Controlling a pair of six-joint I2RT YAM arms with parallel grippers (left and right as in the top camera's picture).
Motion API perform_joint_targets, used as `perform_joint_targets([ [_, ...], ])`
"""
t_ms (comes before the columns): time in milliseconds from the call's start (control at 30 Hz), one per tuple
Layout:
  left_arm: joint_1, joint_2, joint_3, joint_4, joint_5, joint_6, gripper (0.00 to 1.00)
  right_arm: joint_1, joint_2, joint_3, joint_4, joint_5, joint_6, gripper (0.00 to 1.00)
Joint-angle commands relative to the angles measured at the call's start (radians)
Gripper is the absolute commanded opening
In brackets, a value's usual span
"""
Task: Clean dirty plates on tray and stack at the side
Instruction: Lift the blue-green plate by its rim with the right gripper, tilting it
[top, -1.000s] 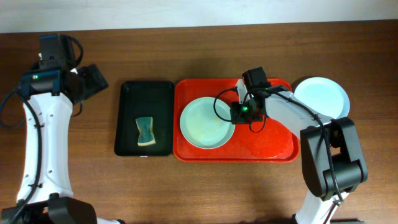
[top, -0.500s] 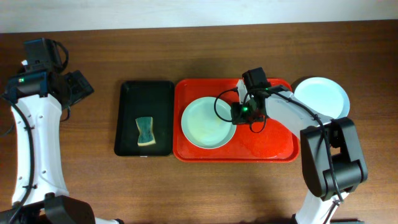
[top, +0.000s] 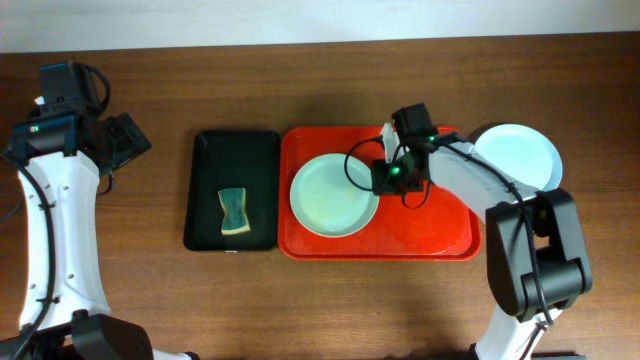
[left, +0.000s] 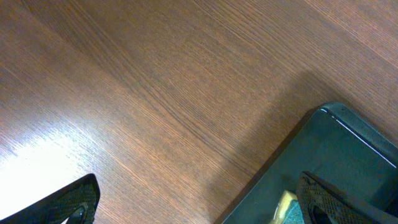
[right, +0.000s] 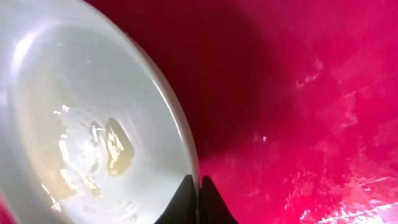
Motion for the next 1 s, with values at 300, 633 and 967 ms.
perform_joint_targets([
  [300,0.002,-0.012,0.006,-0.005,-0.014,-0.006,0.99,-0.017,-0.088,0.236,-0.149,0.014,0.079,0.04],
  [633,0.002,-0.012,0.006,-0.005,-0.014,-0.006,0.99,0.235,-0.084,0.236,0.043,0.402,0.241,0.04],
  [967,0.002,-0.012,0.006,-0.005,-0.014,-0.006,0.99,0.481,-0.074,0.236,0.209,0.851,0.141,0.04],
])
